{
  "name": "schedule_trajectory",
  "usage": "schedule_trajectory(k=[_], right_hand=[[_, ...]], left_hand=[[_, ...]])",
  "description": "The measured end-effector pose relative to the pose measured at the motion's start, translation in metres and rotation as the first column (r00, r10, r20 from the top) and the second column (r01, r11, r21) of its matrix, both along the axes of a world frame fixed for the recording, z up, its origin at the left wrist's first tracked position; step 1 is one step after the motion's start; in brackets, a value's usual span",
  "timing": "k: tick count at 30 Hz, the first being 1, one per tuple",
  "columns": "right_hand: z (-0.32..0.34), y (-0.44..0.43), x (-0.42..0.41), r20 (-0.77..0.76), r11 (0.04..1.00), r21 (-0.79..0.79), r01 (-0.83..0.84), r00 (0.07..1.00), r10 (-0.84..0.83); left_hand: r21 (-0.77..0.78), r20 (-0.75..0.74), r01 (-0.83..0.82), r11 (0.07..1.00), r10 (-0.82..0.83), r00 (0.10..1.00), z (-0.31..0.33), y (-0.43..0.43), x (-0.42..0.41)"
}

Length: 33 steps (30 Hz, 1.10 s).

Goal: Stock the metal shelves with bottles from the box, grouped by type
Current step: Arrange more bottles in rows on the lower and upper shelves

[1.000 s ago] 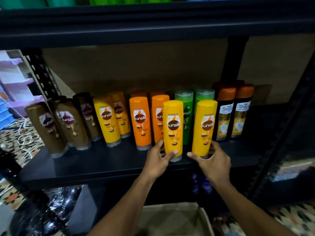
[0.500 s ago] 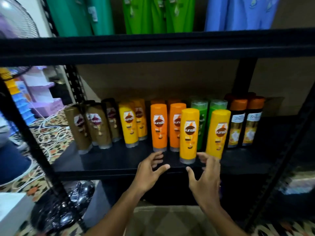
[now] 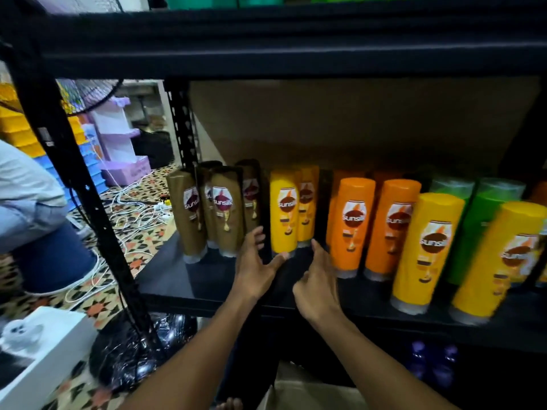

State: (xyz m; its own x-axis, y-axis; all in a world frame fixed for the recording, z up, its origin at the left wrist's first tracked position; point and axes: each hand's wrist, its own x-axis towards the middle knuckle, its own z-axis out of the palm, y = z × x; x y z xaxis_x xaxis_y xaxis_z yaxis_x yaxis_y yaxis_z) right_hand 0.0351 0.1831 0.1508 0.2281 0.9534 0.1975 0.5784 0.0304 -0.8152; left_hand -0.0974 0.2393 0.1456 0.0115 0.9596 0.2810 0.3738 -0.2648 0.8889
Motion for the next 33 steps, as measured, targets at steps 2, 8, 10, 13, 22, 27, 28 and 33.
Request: schedule_trajectory(k=[2, 8, 10, 13, 22, 27, 28, 33], right_hand=[[0.000, 0.020, -0.001, -0.013, 0.999, -0.044, 0.032, 0.999, -0.032], [-0.022, 0.071, -0.003, 0.024, 0.988, 0.031, 0.150, 0.988, -0.151], [-0.030, 0.084, -0.002, 0.031, 0.984, 0.064, 0.163, 0.986, -0.166], [-0.035, 0.102, -0.003, -0.003, 0.979, 0.097, 0.182, 0.983, -0.182], [-0.027, 0.126, -0.015, -0.170, 0.928, 0.124, 0.352, 0.929, -0.329], [-0.028, 0.118, -0.015, -0.180, 0.909, 0.139, 0.392, 0.913, -0.367], [-0.029, 0.116, -0.015, -0.176, 0.906, 0.147, 0.396, 0.912, -0.370], [-0.030, 0.103, -0.015, -0.191, 0.901, 0.173, 0.399, 0.911, -0.366]], left_hand=[[-0.003, 0.045, 0.020, 1.000, -0.020, 0.999, -0.002, 0.018, 0.008], [0.012, 0.034, 0.092, 0.996, -0.093, 0.995, -0.021, 0.057, 0.010], [0.040, 0.011, 0.076, 0.996, -0.076, 0.997, -0.029, 0.059, 0.004], [0.075, -0.012, 0.010, 0.997, -0.009, 1.000, -0.037, 0.058, -0.007], [0.071, 0.085, -0.017, 0.997, 0.011, 0.996, -0.037, 0.057, -0.009], [0.041, 0.144, 0.003, 0.999, -0.009, 0.990, -0.031, 0.055, -0.008], [0.037, 0.151, 0.001, 0.999, -0.006, 0.989, -0.031, 0.055, -0.008], [0.047, 0.140, -0.001, 0.999, -0.006, 0.990, -0.029, 0.054, -0.007]])
